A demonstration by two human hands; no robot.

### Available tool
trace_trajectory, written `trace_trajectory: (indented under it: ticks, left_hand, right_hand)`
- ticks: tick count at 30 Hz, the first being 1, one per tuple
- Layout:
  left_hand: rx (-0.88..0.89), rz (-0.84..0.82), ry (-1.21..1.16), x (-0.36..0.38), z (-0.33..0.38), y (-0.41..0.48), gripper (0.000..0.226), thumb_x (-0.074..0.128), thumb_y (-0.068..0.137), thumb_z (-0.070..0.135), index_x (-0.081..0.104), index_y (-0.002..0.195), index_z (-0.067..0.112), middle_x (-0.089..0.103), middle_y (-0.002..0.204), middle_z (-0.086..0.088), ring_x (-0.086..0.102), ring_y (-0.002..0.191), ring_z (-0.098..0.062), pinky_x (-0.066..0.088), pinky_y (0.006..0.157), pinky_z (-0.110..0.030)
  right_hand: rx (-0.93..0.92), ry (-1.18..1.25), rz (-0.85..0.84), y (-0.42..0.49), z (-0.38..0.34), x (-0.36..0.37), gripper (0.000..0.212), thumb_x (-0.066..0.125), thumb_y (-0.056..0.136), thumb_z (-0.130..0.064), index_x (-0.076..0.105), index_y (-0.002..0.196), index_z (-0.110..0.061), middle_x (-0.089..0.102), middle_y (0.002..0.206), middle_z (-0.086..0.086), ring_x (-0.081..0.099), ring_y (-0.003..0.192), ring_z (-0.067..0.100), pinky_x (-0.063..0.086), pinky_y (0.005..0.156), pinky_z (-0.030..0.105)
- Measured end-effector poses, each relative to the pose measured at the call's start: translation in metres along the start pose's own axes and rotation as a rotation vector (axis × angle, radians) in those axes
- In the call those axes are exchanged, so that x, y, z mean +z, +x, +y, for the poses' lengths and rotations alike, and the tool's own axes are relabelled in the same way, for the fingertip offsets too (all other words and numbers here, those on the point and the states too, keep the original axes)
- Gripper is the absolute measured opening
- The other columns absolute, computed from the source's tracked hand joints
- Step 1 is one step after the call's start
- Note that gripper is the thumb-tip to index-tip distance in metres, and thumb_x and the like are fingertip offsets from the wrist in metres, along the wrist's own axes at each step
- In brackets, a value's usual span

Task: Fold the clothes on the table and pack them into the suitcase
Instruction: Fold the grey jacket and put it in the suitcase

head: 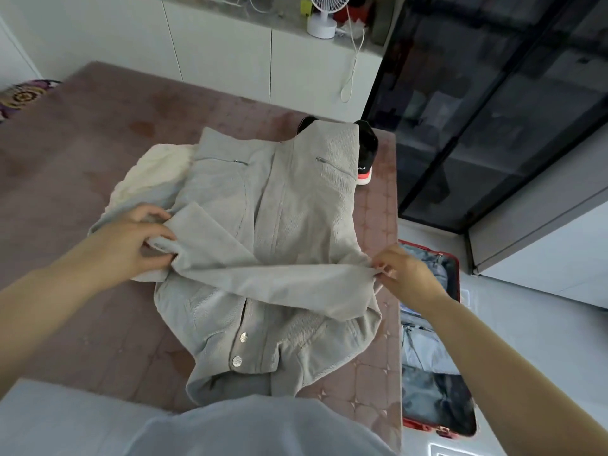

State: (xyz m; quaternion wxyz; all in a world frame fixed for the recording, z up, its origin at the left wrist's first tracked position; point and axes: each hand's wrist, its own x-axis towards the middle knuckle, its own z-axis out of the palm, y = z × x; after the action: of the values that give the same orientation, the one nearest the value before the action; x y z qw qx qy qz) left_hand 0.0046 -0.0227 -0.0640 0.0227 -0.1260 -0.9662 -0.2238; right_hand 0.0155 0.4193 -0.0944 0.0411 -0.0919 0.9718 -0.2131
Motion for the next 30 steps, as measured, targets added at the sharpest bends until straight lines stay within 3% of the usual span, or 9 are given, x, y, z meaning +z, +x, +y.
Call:
trace_trajectory:
  ticks: [3,7,11,15,19,22,24,27,30]
  left_hand:
    - [-0.064,0.108,-0.111,-0.014,0.018,0.018,0.019,0.08,0.069,0.021,0.066,0.08,0.028,0.05,0.102,0.02,0.048,0.092,-0.005,0.031,0.077,-0.003]
    - [-0.163,0.147,-0.235,-0.025,0.059,0.051,0.037,0.062,0.083,0.048,0.064,0.087,0.011,0.061,0.086,0.004,0.055,0.083,-0.017,0.038,0.066,-0.022]
    - [-0.213,0.085,-0.357,-0.003,0.09,0.074,0.037,0.05,0.091,0.045,0.064,0.097,0.011,0.065,0.094,-0.002,0.058,0.083,-0.017,0.043,0.077,-0.028]
    - [-0.075,0.346,-0.235,-0.006,0.106,0.07,0.05,0.055,0.086,0.05,0.052,0.08,0.001,0.056,0.07,-0.007,0.05,0.071,-0.026,0.03,0.062,-0.03]
    - [0.155,0.53,-0.251,-0.042,0.122,0.068,0.048,0.059,0.081,0.053,0.053,0.075,0.005,0.055,0.065,-0.011,0.043,0.061,-0.01,0.029,0.054,-0.019]
    - [0.355,0.432,-0.388,-0.052,0.12,0.057,0.016,0.054,0.08,0.059,0.056,0.086,0.045,0.062,0.086,0.035,0.05,0.087,0.023,0.036,0.085,-0.002]
    - [0.433,0.323,-0.344,-0.049,0.108,0.049,0.031,0.05,0.08,0.062,0.059,0.086,0.033,0.06,0.089,0.038,0.048,0.098,0.023,0.028,0.1,-0.006]
    - [0.527,0.064,-0.065,-0.03,0.077,0.026,0.053,0.038,0.089,0.062,0.065,0.078,0.018,0.065,0.08,0.012,0.051,0.085,-0.003,0.029,0.091,-0.009]
    - [0.616,-0.252,0.212,0.005,0.044,-0.009,0.02,0.041,0.09,0.051,0.046,0.077,0.037,0.054,0.068,0.018,0.037,0.071,0.0,0.026,0.071,-0.005]
  right_hand:
    - [0.271,0.249,0.271,-0.001,0.011,-0.019,0.024,0.058,0.078,0.012,0.068,0.089,-0.008,0.061,0.083,0.001,0.06,0.071,0.015,0.046,0.068,0.017]
    - [0.468,0.695,0.405,-0.006,0.021,-0.031,0.03,0.058,0.079,0.014,0.062,0.079,-0.016,0.064,0.076,0.002,0.062,0.054,-0.002,0.052,0.06,0.013]
    - [0.65,0.762,0.512,-0.015,0.036,-0.012,0.032,0.053,0.079,0.019,0.063,0.091,-0.009,0.066,0.07,-0.006,0.061,0.067,0.018,0.048,0.053,0.006]
    - [0.706,0.662,0.46,-0.028,0.034,0.016,0.042,0.046,0.079,0.018,0.064,0.103,-0.011,0.064,0.097,0.003,0.059,0.091,0.02,0.048,0.082,0.024]
    - [0.594,0.621,0.66,-0.033,0.022,0.005,0.028,0.052,0.085,0.008,0.061,0.098,-0.016,0.061,0.097,-0.002,0.055,0.092,0.015,0.039,0.075,0.011]
    - [0.508,0.5,0.771,-0.043,0.016,0.005,0.024,0.05,0.082,0.011,0.056,0.088,-0.012,0.055,0.095,0.003,0.048,0.085,0.017,0.034,0.063,0.0]
    - [0.468,0.41,0.71,-0.052,0.017,0.017,0.021,0.049,0.083,0.014,0.055,0.088,-0.005,0.048,0.098,0.007,0.046,0.085,0.018,0.036,0.065,0.005]
    - [0.481,0.32,0.475,-0.065,0.034,0.042,0.018,0.046,0.088,0.011,0.053,0.088,-0.006,0.043,0.102,0.004,0.051,0.087,0.025,0.038,0.071,0.027]
    - [0.492,0.212,0.225,-0.081,0.049,0.055,0.021,0.047,0.086,0.01,0.051,0.091,-0.01,0.047,0.104,0.005,0.054,0.09,0.03,0.037,0.07,0.03]
